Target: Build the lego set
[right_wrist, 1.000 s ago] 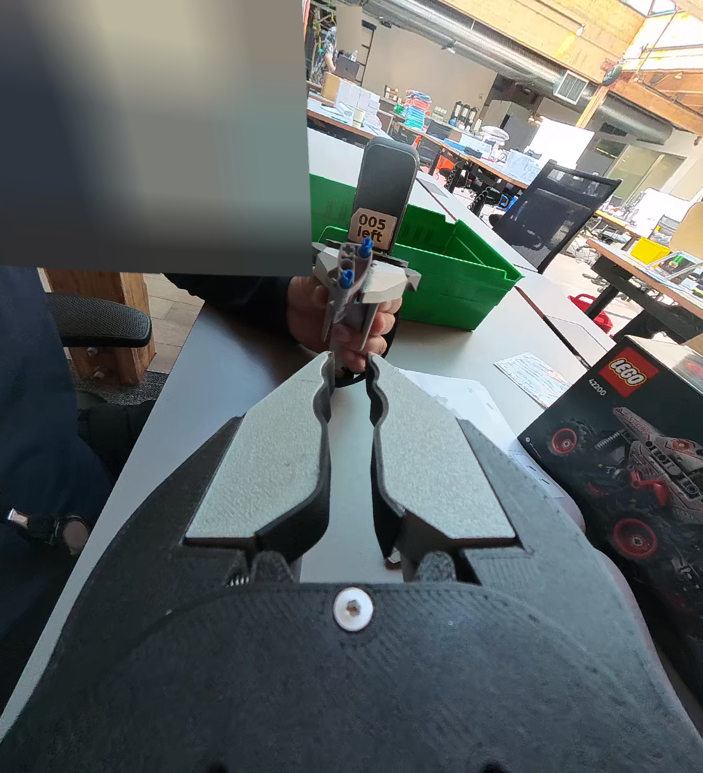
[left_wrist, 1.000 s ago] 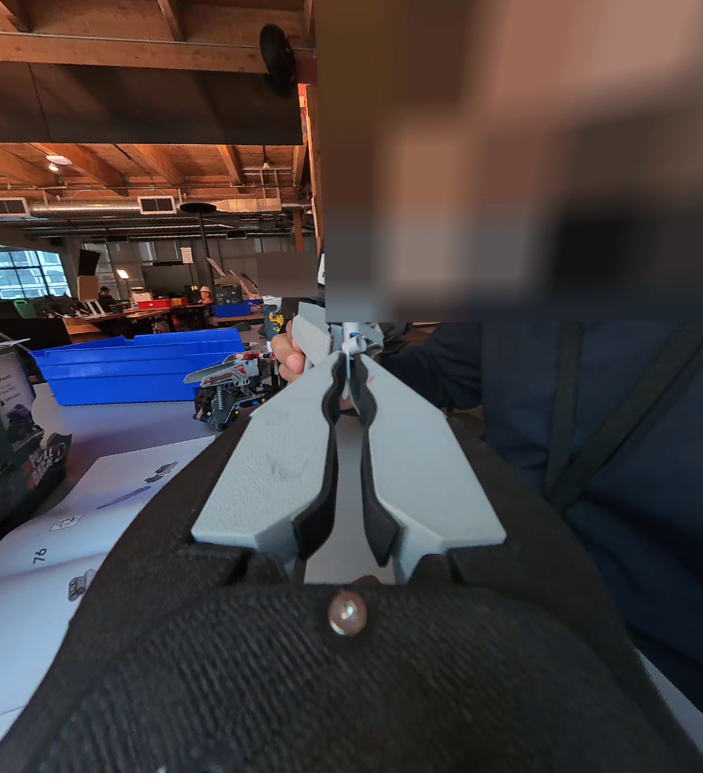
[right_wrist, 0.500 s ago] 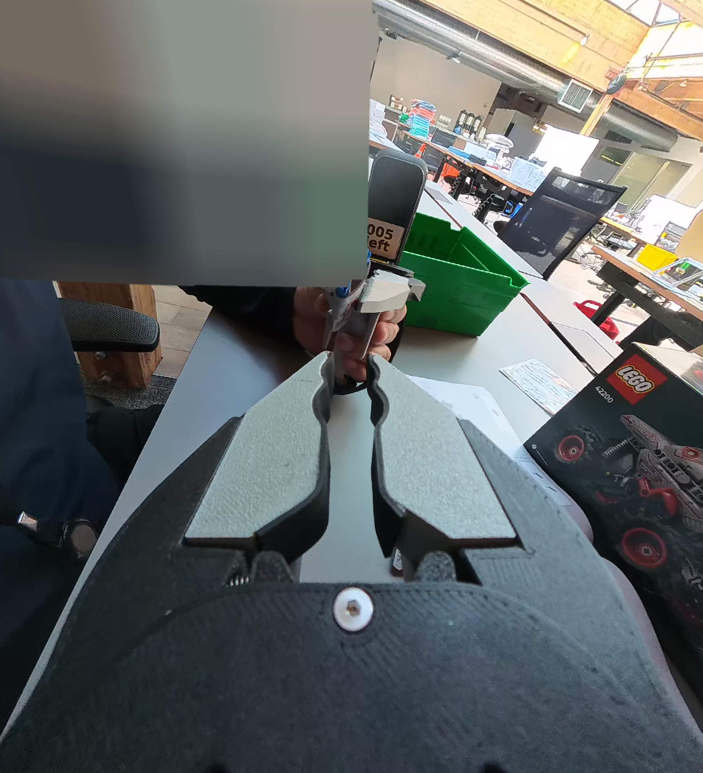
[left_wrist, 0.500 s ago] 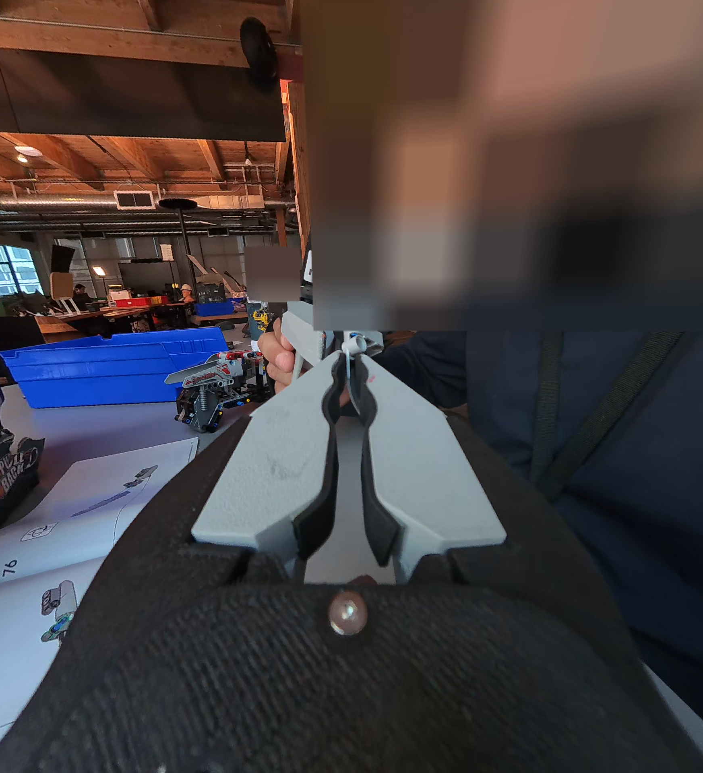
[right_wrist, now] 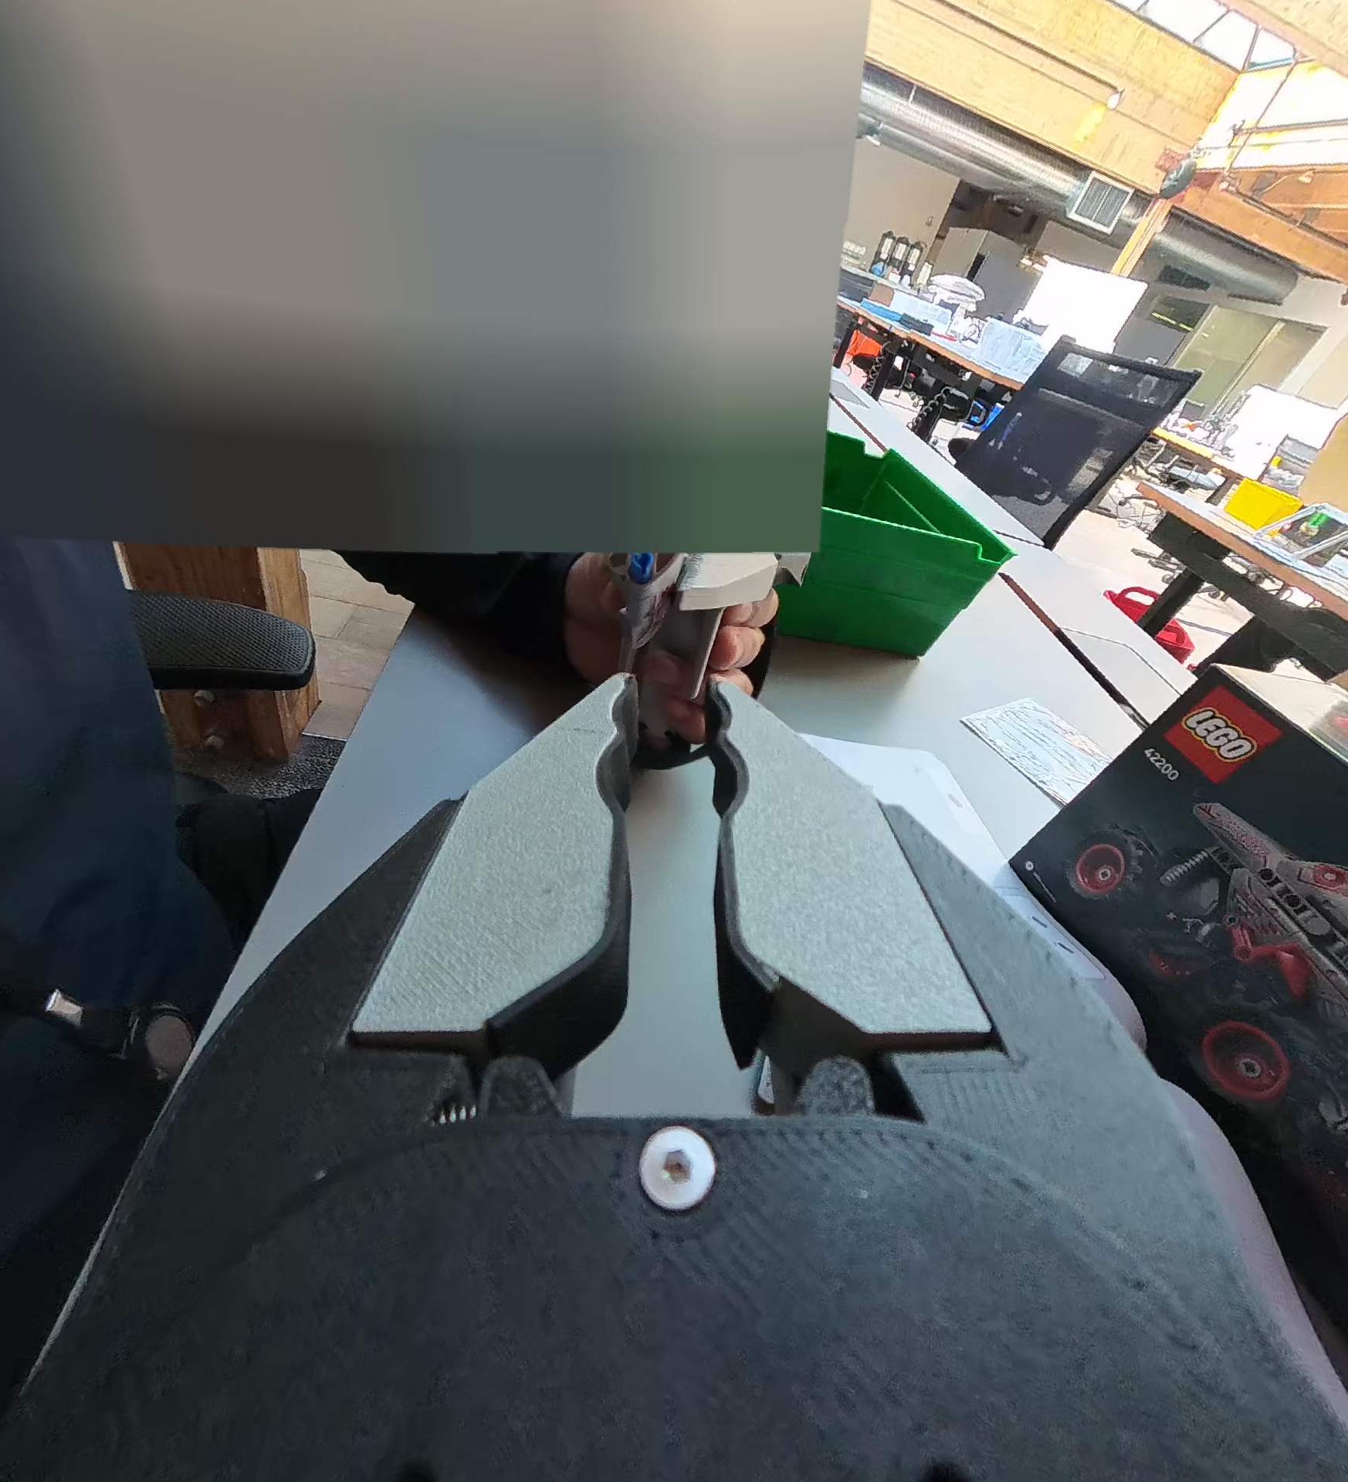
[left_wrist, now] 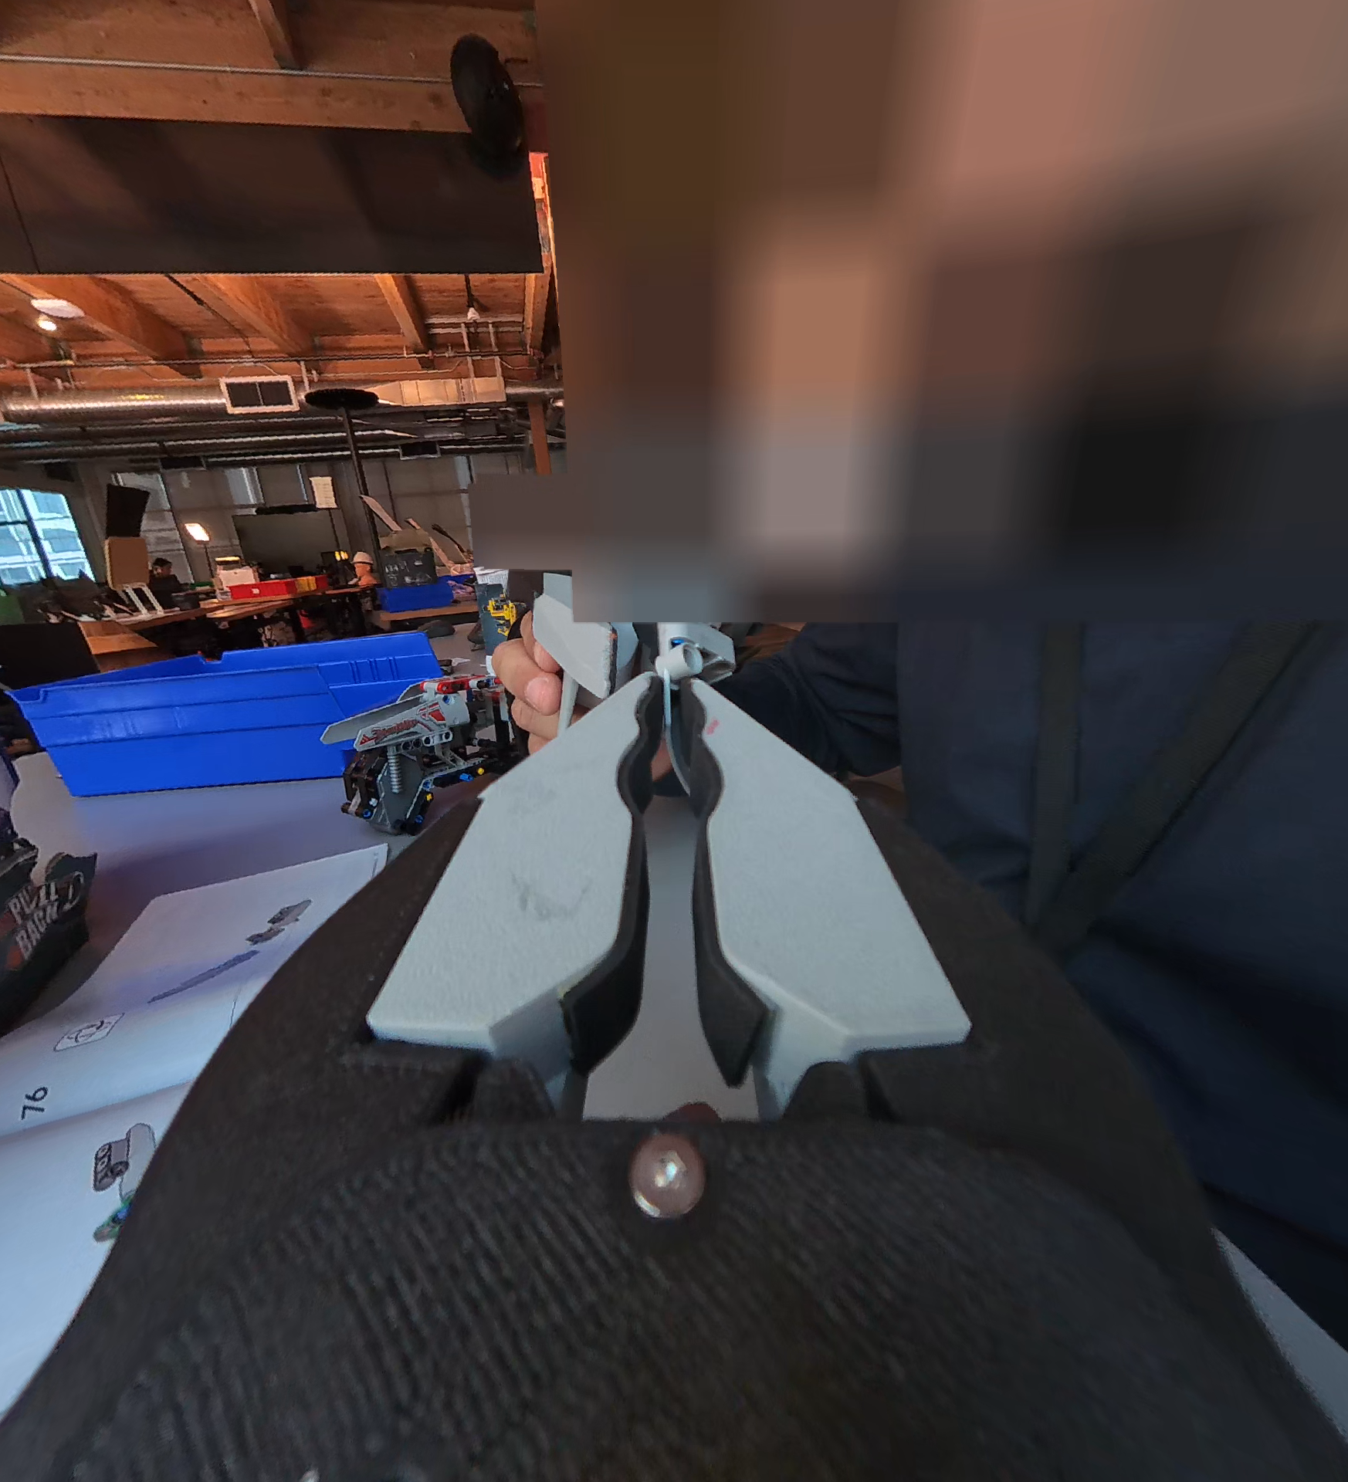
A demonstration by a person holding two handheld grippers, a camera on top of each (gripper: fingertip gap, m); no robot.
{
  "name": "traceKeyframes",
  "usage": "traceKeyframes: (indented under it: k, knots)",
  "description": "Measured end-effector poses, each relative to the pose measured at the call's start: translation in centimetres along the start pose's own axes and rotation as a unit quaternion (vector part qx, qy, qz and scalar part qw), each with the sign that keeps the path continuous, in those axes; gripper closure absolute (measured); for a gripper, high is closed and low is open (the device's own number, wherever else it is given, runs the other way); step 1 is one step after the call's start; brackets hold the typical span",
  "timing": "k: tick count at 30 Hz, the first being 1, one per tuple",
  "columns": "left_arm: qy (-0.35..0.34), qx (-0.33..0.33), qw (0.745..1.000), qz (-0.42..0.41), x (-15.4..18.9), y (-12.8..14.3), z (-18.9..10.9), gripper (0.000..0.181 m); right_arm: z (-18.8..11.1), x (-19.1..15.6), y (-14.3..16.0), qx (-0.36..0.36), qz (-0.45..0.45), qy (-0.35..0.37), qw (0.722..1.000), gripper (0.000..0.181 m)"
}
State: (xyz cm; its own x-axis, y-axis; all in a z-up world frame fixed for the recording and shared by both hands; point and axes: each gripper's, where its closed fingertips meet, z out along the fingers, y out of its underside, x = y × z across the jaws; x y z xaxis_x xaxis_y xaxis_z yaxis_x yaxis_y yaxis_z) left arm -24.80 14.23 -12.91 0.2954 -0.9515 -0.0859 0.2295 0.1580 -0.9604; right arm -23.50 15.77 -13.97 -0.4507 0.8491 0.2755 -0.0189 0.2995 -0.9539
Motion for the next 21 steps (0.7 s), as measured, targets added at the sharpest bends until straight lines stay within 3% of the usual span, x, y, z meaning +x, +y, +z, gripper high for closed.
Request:
traceKeyframes:
  k: [7, 21]
  knots:
    - [0.014, -0.015, 0.997, 0.079, 1.1, 0.3, 0.4, 0.181, -0.1, -1.8, -1.3, 0.031, -0.032, -0.032, 0.999, 0.162]
    - [-0.009, -0.08, 0.991, 0.104, 0.5, 2.4, 1.1, 0.181, 0.9, -1.6, -0.1, 0.004, -0.019, -0.016, 1.0, 0.162]
